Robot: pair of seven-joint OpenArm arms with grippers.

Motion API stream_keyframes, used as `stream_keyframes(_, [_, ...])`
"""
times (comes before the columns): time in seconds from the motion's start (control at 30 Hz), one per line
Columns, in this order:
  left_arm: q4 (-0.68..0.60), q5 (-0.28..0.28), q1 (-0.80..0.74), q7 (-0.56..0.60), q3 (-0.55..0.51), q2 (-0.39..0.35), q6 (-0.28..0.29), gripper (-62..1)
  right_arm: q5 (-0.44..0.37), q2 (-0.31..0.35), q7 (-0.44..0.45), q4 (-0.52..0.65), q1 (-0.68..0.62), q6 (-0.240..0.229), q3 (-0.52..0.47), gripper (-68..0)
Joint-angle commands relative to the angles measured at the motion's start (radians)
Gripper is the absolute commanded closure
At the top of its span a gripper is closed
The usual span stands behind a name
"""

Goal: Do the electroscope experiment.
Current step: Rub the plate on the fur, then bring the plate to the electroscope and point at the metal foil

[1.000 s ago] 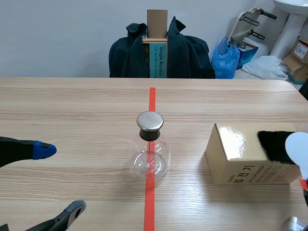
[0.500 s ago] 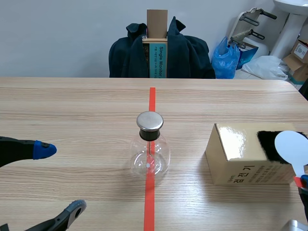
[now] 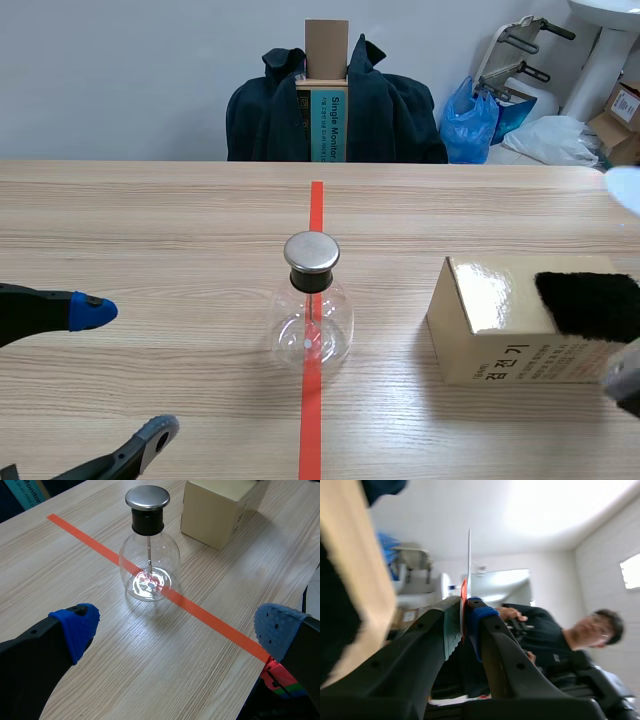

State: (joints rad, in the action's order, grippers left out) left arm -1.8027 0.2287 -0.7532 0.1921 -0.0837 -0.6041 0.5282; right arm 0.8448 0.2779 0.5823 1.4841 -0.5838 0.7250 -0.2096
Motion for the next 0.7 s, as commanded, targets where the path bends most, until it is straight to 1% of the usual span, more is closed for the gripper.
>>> stream_keyframes(0.0, [-0.016,0.013,0.000,0.017,0.003,0.005,0.002,-62.3,-0.030,0.018,-0.002,0.053,-0.004,0.058,-0.016,-0.8])
stream_keyframes(0.13, [-0.016,0.013,0.000,0.017,0.003,0.005,0.002,-62.3,-0.061,0.018,-0.024,0.159,-0.003,0.058,-0.026,-0.8])
stream_keyframes(0.3, [-0.016,0.006,0.000,0.011,0.003,0.005,0.002,-62.3,-0.090,0.018,-0.035,0.254,-0.003,0.058,-0.027,-0.8])
stream_keyframes(0.43, [-0.011,0.006,0.016,-0.041,0.005,0.005,0.002,-62.3,-0.099,0.018,-0.042,0.315,-0.003,0.024,-0.027,-0.8])
stream_keyframes(0.47, [-0.003,0.006,0.027,-0.063,0.005,0.005,0.003,-57.0,-0.102,0.018,-0.042,0.328,-0.003,0.010,-0.027,-0.8])
stream_keyframes(0.5, [0.008,0.008,0.044,-0.081,0.006,0.005,0.003,-47.2,-0.112,0.018,-0.042,0.341,-0.003,0.001,-0.027,-0.8])
stream_keyframes(0.6, [0.069,0.007,0.113,-0.105,0.012,0.005,0.016,-12.4,-0.125,0.018,-0.042,0.374,-0.003,-0.038,-0.027,-0.9])
stream_keyframes(0.63, [0.096,0.007,0.144,-0.106,0.019,0.005,0.026,-2.3,-0.130,0.018,-0.041,0.384,-0.003,-0.047,-0.027,-0.9])
stream_keyframes(0.67, [0.126,0.006,0.179,-0.105,0.029,0.005,0.045,-2.0,-0.140,0.018,-0.037,0.391,-0.003,-0.052,-0.026,-0.9])
